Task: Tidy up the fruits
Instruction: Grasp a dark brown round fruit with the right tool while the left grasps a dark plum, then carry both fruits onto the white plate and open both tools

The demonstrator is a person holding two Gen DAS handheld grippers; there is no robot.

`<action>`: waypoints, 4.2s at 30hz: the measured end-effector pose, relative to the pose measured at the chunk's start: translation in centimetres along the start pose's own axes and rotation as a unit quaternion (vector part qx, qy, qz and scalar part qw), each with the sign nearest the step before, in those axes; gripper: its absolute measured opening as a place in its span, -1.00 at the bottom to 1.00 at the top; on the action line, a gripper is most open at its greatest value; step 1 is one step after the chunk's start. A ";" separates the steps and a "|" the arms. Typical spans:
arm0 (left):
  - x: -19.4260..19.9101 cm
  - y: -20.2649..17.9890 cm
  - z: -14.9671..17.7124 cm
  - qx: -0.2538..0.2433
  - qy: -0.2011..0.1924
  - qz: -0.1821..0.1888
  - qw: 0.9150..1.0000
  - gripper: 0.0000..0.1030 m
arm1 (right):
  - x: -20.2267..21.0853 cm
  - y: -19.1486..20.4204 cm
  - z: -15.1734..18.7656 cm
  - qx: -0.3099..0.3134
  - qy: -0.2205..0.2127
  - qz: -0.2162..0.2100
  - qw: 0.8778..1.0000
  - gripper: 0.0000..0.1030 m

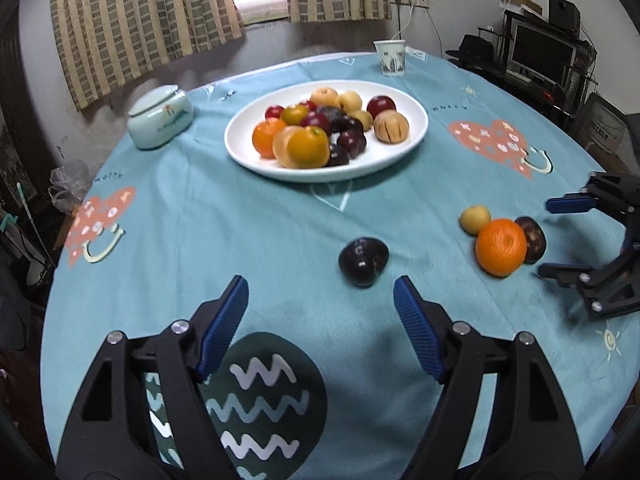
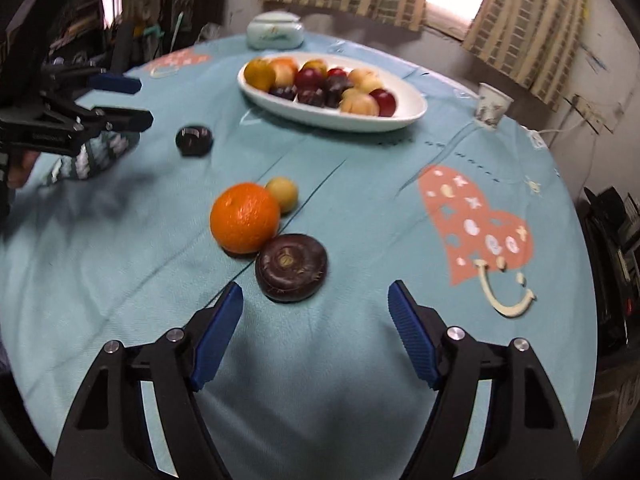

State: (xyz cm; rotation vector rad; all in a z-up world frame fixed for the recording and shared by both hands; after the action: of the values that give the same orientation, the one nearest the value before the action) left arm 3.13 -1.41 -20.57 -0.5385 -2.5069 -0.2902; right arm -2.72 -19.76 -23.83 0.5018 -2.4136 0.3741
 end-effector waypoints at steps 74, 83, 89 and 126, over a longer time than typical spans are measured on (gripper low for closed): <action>1.7 -5.2 -1.0 -0.011 -0.020 -0.022 0.999 -0.31 | 3.6 6.9 -4.7 -0.067 -0.088 -0.066 0.992 -0.15; 3.4 -5.5 -0.9 -0.014 -0.022 -0.030 0.999 -0.31 | 4.9 7.8 -3.9 -0.062 -0.081 -0.066 0.993 -0.15; 4.9 -5.9 -1.4 -0.020 -0.036 -0.030 0.999 -0.31 | 6.0 8.2 -4.1 -0.058 -0.087 -0.067 0.992 -0.15; -8.1 0.9 -13.5 0.004 -0.041 -0.069 0.997 -0.30 | -2.0 -2.6 -16.4 -0.085 -0.138 0.004 0.987 -0.15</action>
State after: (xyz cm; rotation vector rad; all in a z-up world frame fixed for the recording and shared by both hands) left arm 16.16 -7.35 -13.95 -0.3829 -2.6290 -0.3163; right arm 8.52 -15.27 -12.34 0.4950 -2.6842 0.1049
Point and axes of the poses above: each gripper's, at about its wrist camera, not at the fingertips, and x roughly against the way its jaws point, y to its left, z to its underside, the point moved 10 cm from there along -x, roughly the way its jaws point, and after that the axes turned 14 degrees about -y, right-handed, at the moved point
